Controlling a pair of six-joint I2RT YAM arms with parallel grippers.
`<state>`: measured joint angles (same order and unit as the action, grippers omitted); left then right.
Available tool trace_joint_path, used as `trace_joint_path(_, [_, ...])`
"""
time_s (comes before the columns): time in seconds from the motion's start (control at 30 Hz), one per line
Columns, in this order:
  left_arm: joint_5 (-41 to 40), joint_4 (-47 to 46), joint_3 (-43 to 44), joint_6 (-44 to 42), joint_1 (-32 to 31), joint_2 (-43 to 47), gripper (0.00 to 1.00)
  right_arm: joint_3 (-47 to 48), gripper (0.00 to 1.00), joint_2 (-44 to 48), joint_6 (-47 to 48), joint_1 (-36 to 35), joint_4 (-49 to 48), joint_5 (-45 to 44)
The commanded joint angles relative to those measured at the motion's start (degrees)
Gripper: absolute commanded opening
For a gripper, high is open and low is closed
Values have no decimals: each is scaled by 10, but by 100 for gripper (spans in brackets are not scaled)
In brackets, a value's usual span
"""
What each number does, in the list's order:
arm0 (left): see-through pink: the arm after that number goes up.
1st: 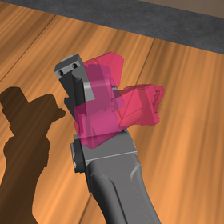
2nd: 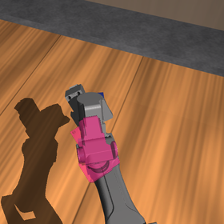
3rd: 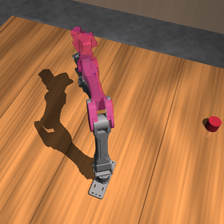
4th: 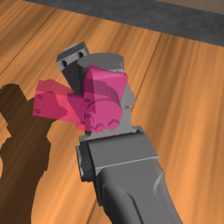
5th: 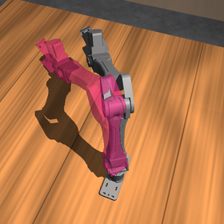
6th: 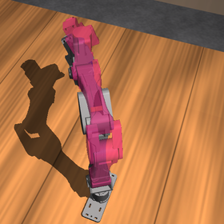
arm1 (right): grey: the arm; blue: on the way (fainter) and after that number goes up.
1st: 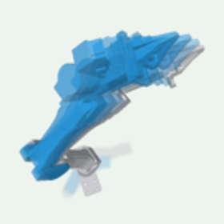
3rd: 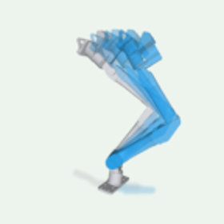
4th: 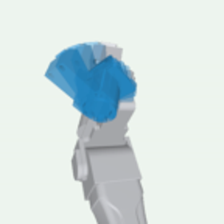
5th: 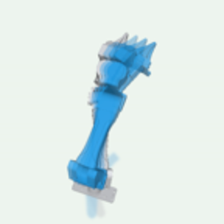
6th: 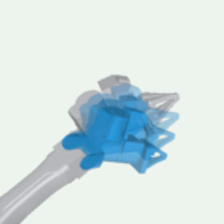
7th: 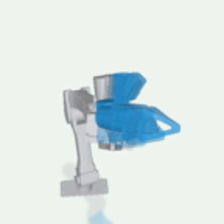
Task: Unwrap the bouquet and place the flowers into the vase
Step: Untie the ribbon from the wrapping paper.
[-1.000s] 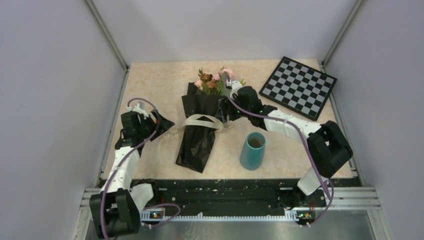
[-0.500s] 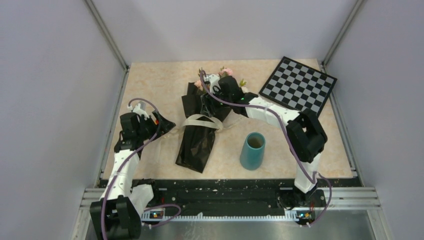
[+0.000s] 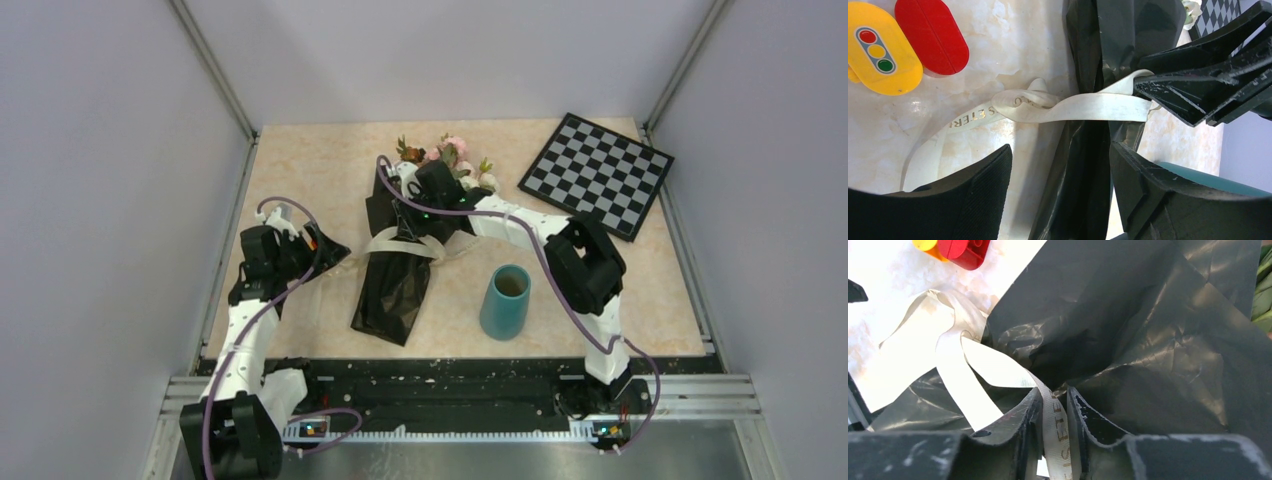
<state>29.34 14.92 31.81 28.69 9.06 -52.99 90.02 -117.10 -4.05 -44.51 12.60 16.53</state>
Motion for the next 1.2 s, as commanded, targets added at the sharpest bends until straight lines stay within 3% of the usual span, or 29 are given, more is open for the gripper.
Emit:
trace_joint_path(0.0, [1,-12,-3,-8,-5,17,74,7,19,22,1,-5,-28,-19])
trace_joint_path(0.03, [-5,-12,-1,-9,-9,16,73,-7,14,34,-4,-5,-39,-28])
trace_joint_path(0.2, [-36,-10,20,-18,-50,12,73,-96,6,120,-31,-4,-102,-84])
trace_joint_path(0.37, [-103,-12,57,-51,-144,-4,74,-152,2,177,-60,-3,-109,-143])
trace_joint_path(0.63, [-126,-52,124,-107,-260,-57,75,-230,2,238,-108,9,-110,-177])
trace_joint_path(0.83, [-134,-64,165,-202,-344,-111,75,-263,2,260,-140,28,-112,-178])
trace_joint_path(1.17, [-236,-51,205,-281,-444,-230,73,-290,2,268,-170,57,-121,-142])
